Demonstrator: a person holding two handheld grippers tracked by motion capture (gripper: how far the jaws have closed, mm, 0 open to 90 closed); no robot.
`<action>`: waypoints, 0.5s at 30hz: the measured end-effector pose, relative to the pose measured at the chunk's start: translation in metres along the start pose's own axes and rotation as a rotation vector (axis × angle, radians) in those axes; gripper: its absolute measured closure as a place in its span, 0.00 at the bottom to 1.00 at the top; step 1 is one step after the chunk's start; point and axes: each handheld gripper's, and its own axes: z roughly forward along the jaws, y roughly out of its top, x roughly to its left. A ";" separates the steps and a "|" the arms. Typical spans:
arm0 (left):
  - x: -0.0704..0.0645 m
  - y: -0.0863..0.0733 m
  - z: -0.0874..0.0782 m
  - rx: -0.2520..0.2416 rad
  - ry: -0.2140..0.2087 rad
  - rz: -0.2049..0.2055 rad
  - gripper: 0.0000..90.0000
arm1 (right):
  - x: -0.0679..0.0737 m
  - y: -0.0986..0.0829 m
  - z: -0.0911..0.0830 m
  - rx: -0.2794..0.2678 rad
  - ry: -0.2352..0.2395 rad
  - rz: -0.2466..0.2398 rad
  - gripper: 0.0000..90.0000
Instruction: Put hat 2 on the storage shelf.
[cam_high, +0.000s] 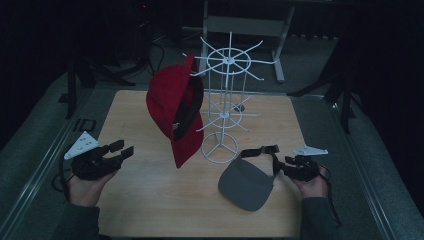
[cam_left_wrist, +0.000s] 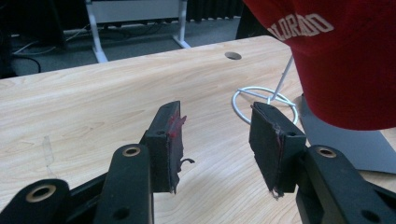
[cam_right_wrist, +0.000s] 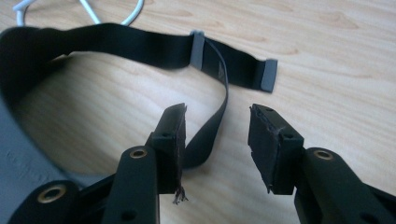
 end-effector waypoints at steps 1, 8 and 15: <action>0.000 0.000 0.000 0.000 -0.001 -0.003 0.61 | -0.001 0.002 0.001 0.002 0.000 -0.004 0.62; 0.001 -0.002 0.003 0.007 -0.004 -0.008 0.61 | -0.003 0.018 0.012 0.018 0.010 -0.042 0.59; 0.002 -0.002 0.005 0.011 -0.006 -0.010 0.61 | -0.007 0.030 0.021 0.030 0.032 -0.072 0.56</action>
